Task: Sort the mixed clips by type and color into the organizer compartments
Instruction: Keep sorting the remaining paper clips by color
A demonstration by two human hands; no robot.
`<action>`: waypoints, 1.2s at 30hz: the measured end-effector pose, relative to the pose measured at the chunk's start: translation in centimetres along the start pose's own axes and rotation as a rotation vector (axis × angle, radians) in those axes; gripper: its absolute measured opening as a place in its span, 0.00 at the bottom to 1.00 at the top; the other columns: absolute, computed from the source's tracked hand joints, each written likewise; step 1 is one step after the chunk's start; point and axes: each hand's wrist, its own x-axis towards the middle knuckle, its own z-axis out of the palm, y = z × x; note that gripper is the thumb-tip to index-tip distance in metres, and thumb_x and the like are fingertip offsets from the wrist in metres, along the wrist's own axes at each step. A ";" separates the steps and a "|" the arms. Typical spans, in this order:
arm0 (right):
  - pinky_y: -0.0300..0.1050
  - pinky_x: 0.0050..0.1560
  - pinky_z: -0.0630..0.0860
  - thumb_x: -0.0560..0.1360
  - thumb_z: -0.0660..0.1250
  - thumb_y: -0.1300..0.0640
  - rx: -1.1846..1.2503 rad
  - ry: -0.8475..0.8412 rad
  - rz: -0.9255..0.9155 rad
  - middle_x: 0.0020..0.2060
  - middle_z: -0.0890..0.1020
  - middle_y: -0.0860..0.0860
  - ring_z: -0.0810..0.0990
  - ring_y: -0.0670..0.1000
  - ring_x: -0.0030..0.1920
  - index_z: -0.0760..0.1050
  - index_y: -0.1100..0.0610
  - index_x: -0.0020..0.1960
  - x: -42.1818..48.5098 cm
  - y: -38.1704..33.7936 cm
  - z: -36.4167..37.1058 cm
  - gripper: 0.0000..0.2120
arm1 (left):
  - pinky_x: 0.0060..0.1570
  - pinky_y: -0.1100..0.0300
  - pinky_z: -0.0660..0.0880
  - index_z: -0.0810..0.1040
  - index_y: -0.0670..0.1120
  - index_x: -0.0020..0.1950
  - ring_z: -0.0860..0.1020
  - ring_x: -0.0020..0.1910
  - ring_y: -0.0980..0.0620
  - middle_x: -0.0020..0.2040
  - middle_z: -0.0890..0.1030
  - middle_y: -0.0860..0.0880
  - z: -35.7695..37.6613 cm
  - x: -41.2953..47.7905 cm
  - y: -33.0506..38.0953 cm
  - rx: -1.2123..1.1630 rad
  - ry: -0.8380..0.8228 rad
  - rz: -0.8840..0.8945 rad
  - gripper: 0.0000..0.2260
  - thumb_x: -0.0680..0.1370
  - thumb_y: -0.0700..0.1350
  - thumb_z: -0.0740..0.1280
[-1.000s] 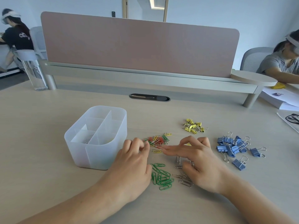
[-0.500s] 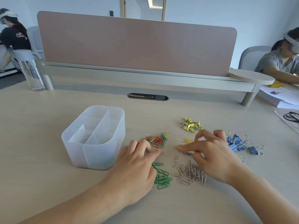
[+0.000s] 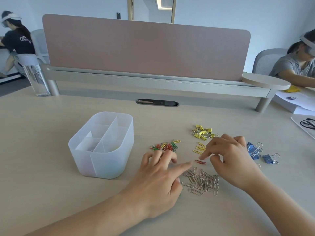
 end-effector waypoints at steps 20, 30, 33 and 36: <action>0.28 0.44 0.68 0.68 0.76 0.49 0.248 -0.181 0.211 0.42 0.76 0.43 0.74 0.39 0.46 0.74 0.46 0.40 0.0 0.1 0.4 0.10 | 0.63 0.61 0.56 0.59 0.52 0.76 0.58 0.62 0.53 0.62 0.60 0.55 -0.4 0.2 -2.3 -0.001 0.027 -0.277 0.35 0.70 0.55 0.34; 0.30 0.41 0.68 0.72 0.73 0.59 0.239 -0.123 0.088 0.37 0.78 0.42 0.75 0.44 0.43 0.77 0.46 0.40 0.1 -0.5 0.7 0.09 | 0.67 0.61 0.58 0.50 0.56 0.79 0.56 0.66 0.52 0.70 0.57 0.54 -0.2 0.2 -2.3 0.031 0.003 -0.274 0.37 0.68 0.55 0.33; 0.35 0.47 0.67 0.75 0.66 0.55 0.202 -0.061 0.002 0.41 0.77 0.39 0.73 0.41 0.47 0.77 0.44 0.47 0.1 -1.6 1.1 0.06 | 0.68 0.58 0.55 0.53 0.59 0.78 0.56 0.67 0.52 0.71 0.57 0.56 0.0 0.5 -2.0 0.062 -0.009 -0.250 0.36 0.69 0.54 0.34; 0.38 0.55 0.62 0.73 0.57 0.51 0.117 -0.135 -0.048 0.52 0.75 0.34 0.69 0.39 0.55 0.74 0.41 0.56 0.0 -3.2 1.3 0.15 | 0.68 0.55 0.55 0.56 0.62 0.76 0.56 0.67 0.54 0.70 0.57 0.58 0.1 0.6 -1.7 0.037 -0.016 -0.228 0.34 0.70 0.55 0.36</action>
